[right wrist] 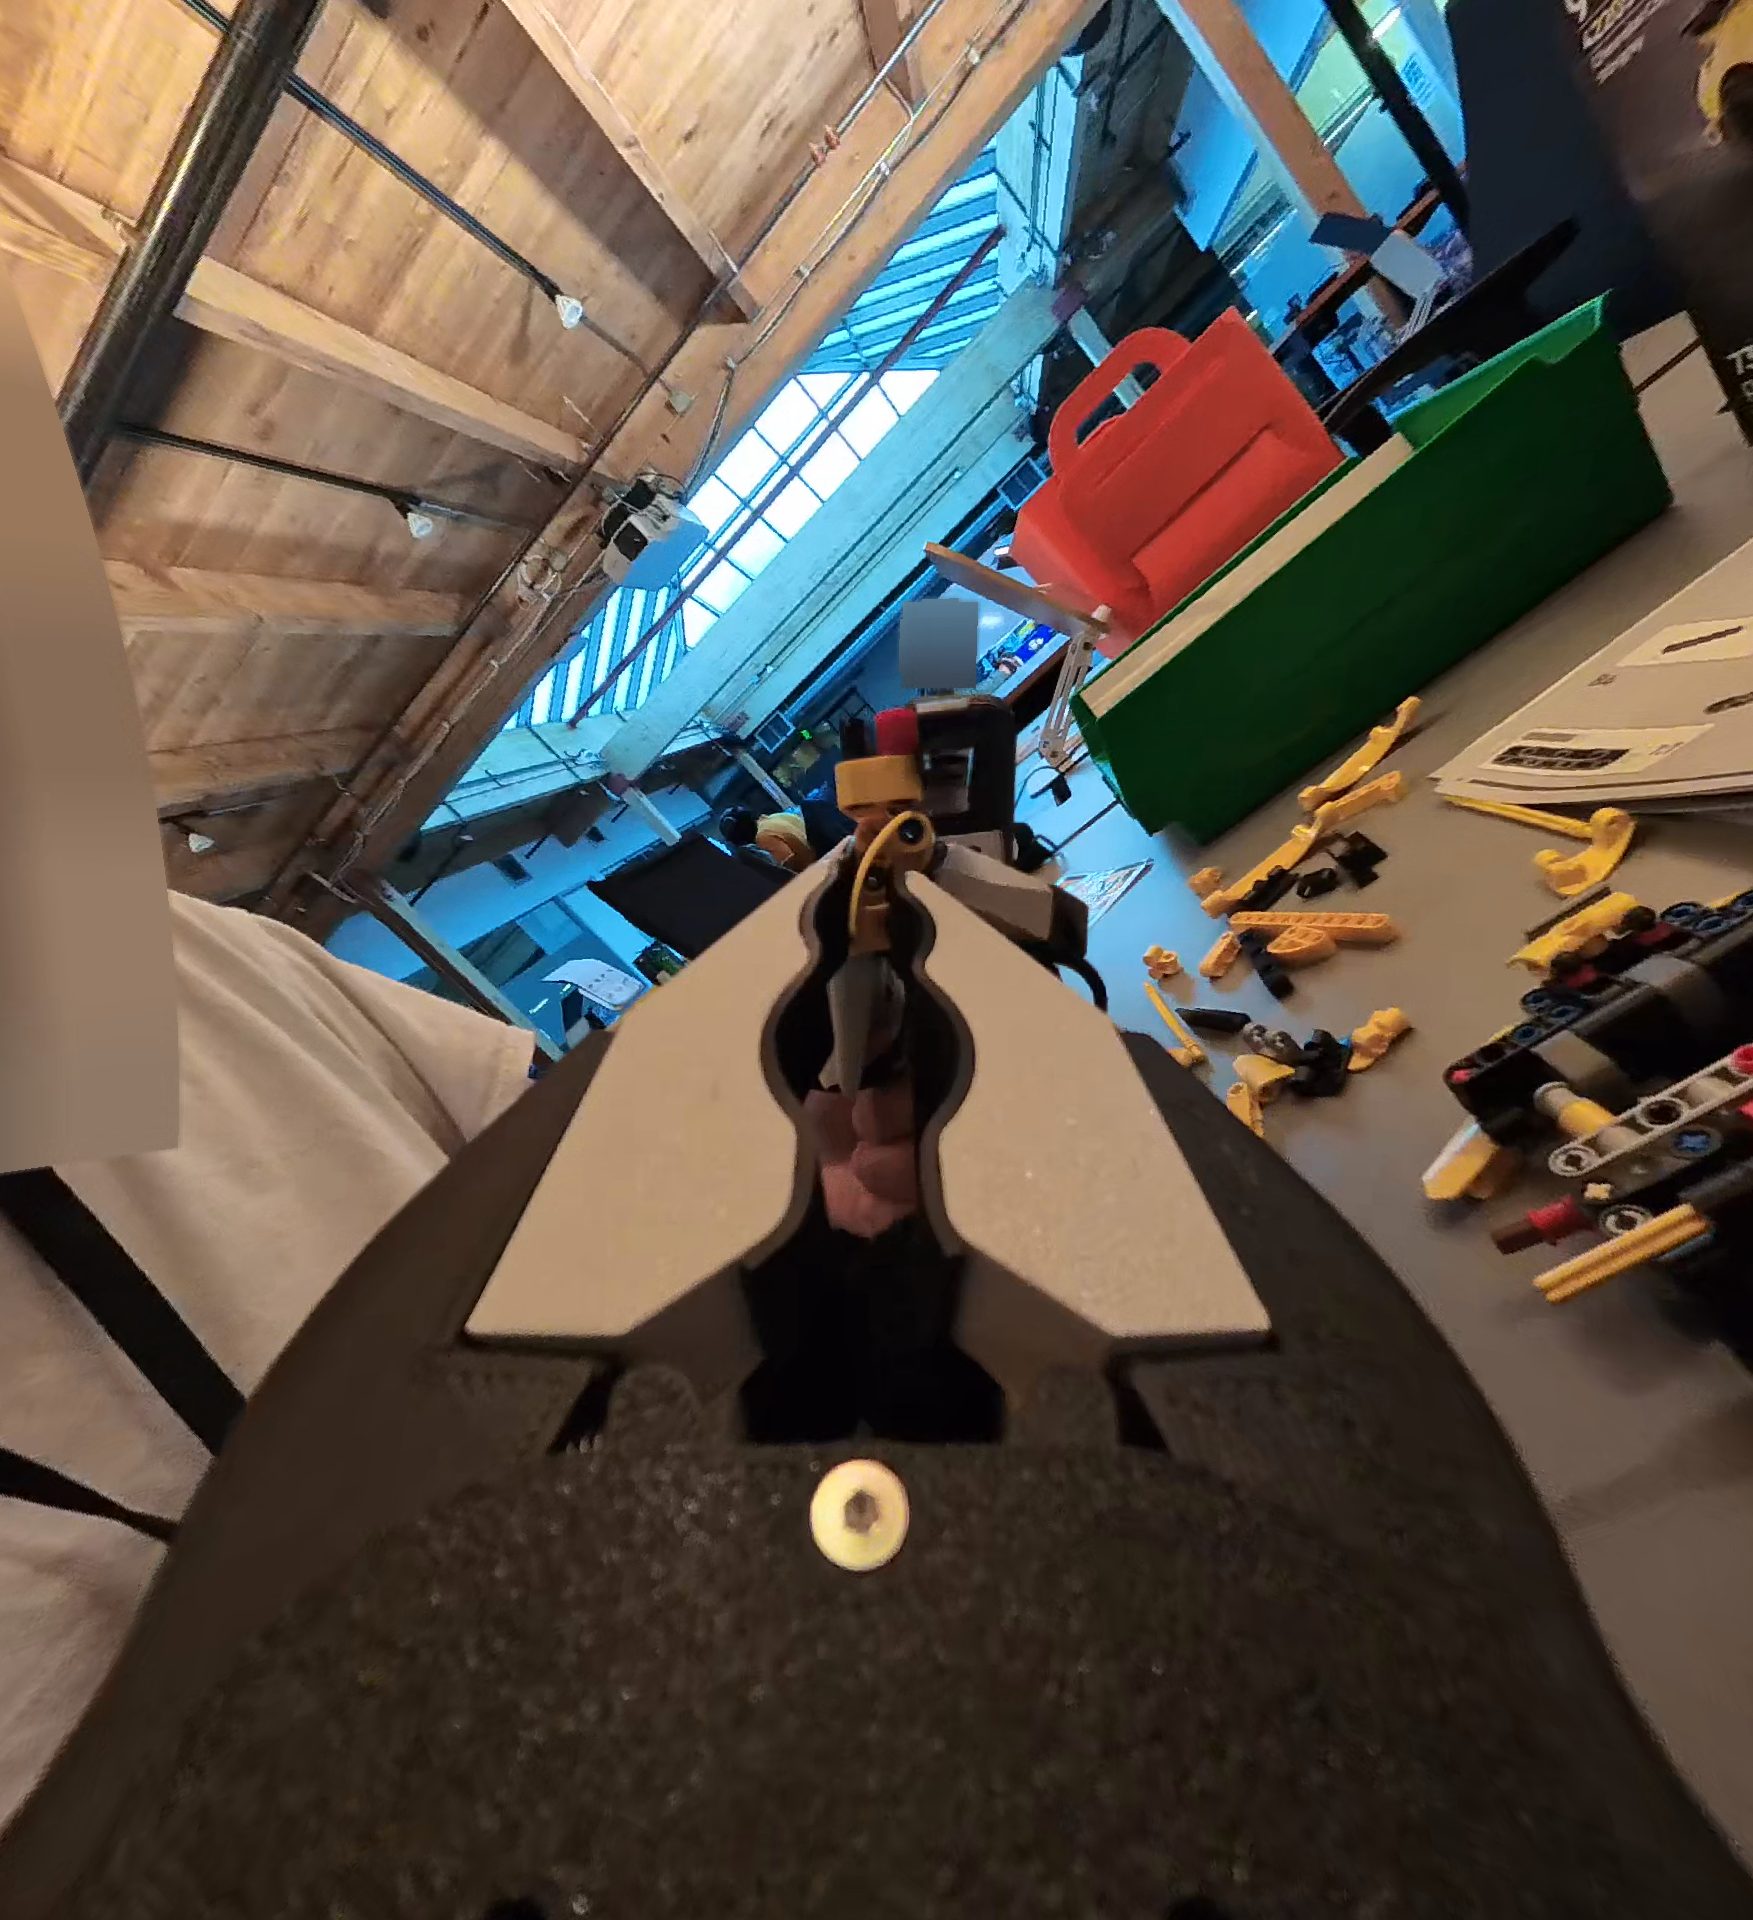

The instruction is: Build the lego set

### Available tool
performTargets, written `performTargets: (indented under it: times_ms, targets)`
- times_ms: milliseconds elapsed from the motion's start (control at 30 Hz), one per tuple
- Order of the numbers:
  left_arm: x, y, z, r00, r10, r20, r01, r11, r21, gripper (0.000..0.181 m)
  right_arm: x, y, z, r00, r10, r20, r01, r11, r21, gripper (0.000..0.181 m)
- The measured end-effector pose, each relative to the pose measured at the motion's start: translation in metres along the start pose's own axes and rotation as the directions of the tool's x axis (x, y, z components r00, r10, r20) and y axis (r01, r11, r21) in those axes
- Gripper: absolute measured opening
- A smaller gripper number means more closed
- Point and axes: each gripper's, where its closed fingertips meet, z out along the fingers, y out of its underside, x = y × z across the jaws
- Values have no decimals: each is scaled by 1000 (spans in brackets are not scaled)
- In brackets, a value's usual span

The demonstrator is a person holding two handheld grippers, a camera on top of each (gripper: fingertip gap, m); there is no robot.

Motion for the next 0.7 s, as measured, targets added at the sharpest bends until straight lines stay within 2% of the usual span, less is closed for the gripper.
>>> performTargets:
  times_ms: [100,233,367,467,567,700]
  targets:
    - [2,1,0,1000,-21,-20,20,1000,-10,14,-2,1,0,1000,2,16,-2,1000,-17,6]
    - [-2,10,-1,1000,1,-1,-1,995,-101,15,2,10,-6,1000,-7,-8,6,991,-135,6]
    - [-1,17,-1,1000,-10,-24,6,987,-158,15,0,16,-9,1000,-8,6,9,983,-185,6]
    - [-9,17,0,999,-50,0,49,987,-155,14,8,15,-11,999,26,-25,-30,983,-183,6]
    - [-11,14,-2,999,-50,10,51,988,-149,14,11,13,-9,996,-51,-67,37,979,-199,6]
    - [-8,15,-2,1000,-13,5,14,987,-158,14,3,13,-7,1000,15,1,-15,982,-190,11]
